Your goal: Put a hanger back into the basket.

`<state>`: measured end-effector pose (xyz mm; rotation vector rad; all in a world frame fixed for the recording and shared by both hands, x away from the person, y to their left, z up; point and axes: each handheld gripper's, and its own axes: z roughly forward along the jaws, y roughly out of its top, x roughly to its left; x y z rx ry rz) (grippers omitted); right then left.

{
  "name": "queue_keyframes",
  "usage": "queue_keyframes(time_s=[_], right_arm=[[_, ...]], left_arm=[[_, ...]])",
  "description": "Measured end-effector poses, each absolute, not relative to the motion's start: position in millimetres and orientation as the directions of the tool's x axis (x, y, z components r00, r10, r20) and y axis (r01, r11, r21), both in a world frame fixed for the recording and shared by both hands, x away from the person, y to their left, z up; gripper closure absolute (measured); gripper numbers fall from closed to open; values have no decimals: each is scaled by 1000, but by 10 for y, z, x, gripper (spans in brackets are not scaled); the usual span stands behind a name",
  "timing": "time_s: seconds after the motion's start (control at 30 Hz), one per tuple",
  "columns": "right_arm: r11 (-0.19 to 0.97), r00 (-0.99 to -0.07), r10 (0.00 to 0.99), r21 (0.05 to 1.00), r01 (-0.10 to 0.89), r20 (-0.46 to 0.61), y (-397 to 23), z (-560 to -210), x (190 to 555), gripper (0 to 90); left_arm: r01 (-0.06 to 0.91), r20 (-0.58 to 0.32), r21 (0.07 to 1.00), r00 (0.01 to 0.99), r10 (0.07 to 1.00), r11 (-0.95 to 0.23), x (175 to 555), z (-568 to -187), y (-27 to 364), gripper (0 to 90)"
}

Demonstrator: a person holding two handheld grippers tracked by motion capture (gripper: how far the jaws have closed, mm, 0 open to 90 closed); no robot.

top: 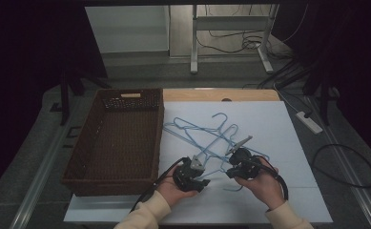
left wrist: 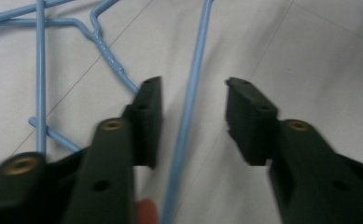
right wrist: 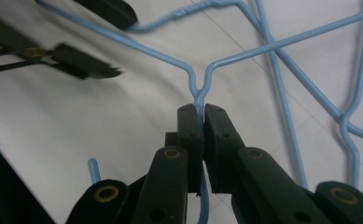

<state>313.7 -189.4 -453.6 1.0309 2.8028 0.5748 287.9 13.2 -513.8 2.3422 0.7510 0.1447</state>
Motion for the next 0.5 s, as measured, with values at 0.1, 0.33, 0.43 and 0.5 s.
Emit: queue_keyframes(time_s=[0.1, 0.33, 0.43, 0.5], right_arm=[[700, -771, 636, 391, 597, 40, -1881, -4507, 3120, 859], [690, -768, 639, 405, 600, 48, -1905, -4492, 3120, 851], [667, -758, 650, 437, 604, 56, -1946, -4472, 3137, 773], [620, -741, 667, 493, 610, 79, -2004, -4452, 3165, 634]], left_arm=[[472, -83, 619, 834, 545, -627, 2892, -5146, 130, 720], [455, -87, 622, 849, 521, -638, 2897, -5133, 135, 834], [449, -80, 625, 850, 520, -638, 2887, -5128, 132, 854], [455, -70, 626, 842, 535, -634, 2890, -5126, 150, 856]])
